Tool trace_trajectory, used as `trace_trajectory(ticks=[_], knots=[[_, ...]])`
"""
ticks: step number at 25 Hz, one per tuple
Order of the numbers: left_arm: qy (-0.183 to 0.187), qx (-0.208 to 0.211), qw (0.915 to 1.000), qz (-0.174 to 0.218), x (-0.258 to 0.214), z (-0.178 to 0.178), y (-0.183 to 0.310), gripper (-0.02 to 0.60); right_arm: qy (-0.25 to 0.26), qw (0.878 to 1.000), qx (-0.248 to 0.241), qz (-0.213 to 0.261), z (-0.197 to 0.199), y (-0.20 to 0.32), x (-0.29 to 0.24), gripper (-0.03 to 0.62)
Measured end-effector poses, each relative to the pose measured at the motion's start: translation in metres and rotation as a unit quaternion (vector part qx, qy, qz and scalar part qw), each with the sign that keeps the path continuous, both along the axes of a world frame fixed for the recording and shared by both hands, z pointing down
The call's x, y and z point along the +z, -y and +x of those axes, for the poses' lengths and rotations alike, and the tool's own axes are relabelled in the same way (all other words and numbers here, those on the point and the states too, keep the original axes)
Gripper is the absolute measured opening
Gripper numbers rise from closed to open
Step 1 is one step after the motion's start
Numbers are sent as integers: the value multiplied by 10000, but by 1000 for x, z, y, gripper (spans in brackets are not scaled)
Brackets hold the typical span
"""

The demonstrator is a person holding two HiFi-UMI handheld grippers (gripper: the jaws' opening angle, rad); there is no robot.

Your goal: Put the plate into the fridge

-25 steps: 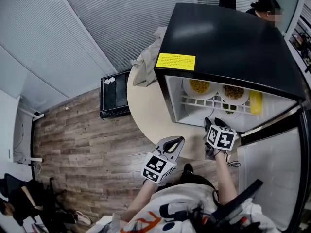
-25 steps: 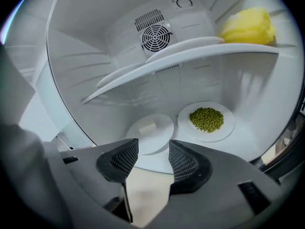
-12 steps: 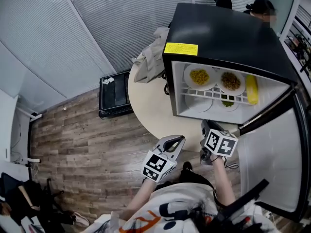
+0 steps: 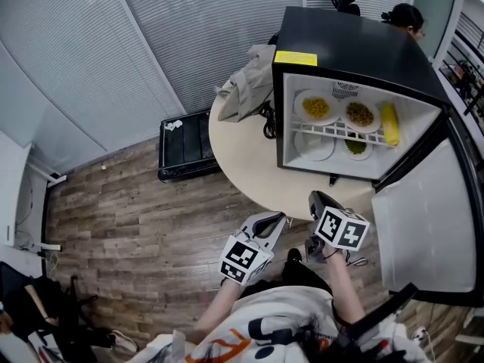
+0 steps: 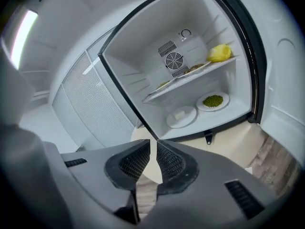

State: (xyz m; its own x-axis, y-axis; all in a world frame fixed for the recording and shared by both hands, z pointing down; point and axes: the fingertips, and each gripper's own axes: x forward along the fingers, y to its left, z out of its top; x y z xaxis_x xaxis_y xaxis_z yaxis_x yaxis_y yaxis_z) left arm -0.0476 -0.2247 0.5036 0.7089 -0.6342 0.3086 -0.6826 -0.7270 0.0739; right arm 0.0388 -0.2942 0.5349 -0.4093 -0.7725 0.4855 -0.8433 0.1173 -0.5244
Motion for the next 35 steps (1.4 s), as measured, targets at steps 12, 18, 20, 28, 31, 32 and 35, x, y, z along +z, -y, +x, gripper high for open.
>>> trace_trajectory(ticks=[12, 18, 20, 28, 31, 32, 35], knots=[[-147, 150, 9997, 141, -13, -25, -82, 11, -2, 10000, 20, -7, -33, -96, -3, 43], [-315, 224, 9992, 91, -13, -22, -104, 11, -181, 9998, 51, -106, -30, -129, 0, 41], [-374, 262, 9989, 85, -14, -19, -109, 11, -247, 9996, 62, -136, -28, -138, 1, 41], [-497, 271, 9984, 83, -15, -8, -119, 11, -388, 9989, 59, -257, -18, -164, 8, 38], [-622, 124, 9980, 63, -17, -6, -120, 11, -441, 9986, 0, -287, -13, -174, 8, 37], [-656, 82, 9978, 44, -18, -4, -121, 11, -453, 9985, -25, -300, -10, -177, 9, 37], [-683, -5, 9977, 19, -18, 5, -128, 11, -458, 9984, -100, -325, -2, -188, 10, 35]])
